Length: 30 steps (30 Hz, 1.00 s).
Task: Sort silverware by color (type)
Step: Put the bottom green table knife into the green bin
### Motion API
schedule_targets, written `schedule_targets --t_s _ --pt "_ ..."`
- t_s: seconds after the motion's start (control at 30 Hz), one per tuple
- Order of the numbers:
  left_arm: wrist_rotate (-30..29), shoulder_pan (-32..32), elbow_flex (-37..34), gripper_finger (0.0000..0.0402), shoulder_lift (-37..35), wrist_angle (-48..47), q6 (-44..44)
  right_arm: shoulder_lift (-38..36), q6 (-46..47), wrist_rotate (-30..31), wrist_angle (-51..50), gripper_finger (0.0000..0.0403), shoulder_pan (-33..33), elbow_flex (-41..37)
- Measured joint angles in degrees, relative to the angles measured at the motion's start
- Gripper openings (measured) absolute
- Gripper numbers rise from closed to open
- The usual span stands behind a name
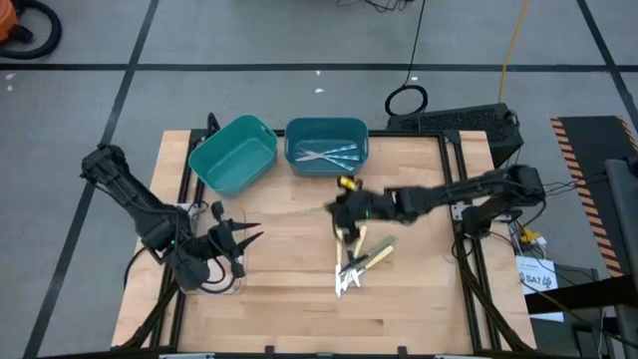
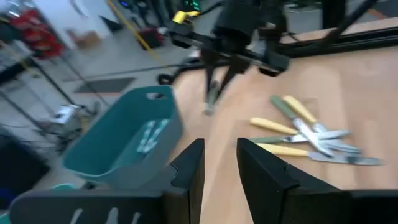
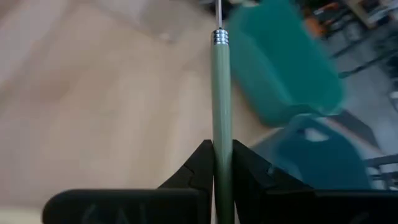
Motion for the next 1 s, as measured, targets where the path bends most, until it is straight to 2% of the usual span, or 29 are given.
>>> schedule_targets --t_s 0.1,0.2,0.33,0.5,0.7,1.0 --pt "-5.25 -1.51 -2.16 0.0101 0.03 0.24 -0.04 0.94 -2.98 -6.27 7.36 0.0028 -6.39 0.0" --pt "-6.89 -1.63 -3.51 0.0101 0.03 -0.09 2.78 2.97 -4.23 -12.59 13.1 0.0028 -12.3 1.54" --pt "-5.81 -1.65 -3.67 0.0101 0.03 -0.15 3.95 8.8 -4.03 -19.83 13.55 0.0028 -18.22 9.42" --pt "-3.99 -1.38 -3.67 0.0101 0.03 -1.14 3.14 18.08 -4.04 -27.19 11.01 0.003 -22.35 22.75" --pt "-3.93 -1.3 -3.67 0.0101 0.03 -1.78 -0.57 29.9 -3.27 -32.31 8.72 0.0032 -24.18 38.18" --pt "-3.91 -0.77 -3.67 0.0101 0.03 -1.96 -1.09 44.79 -3.95 -32.54 2.12 0.0035 -24.12 57.88"
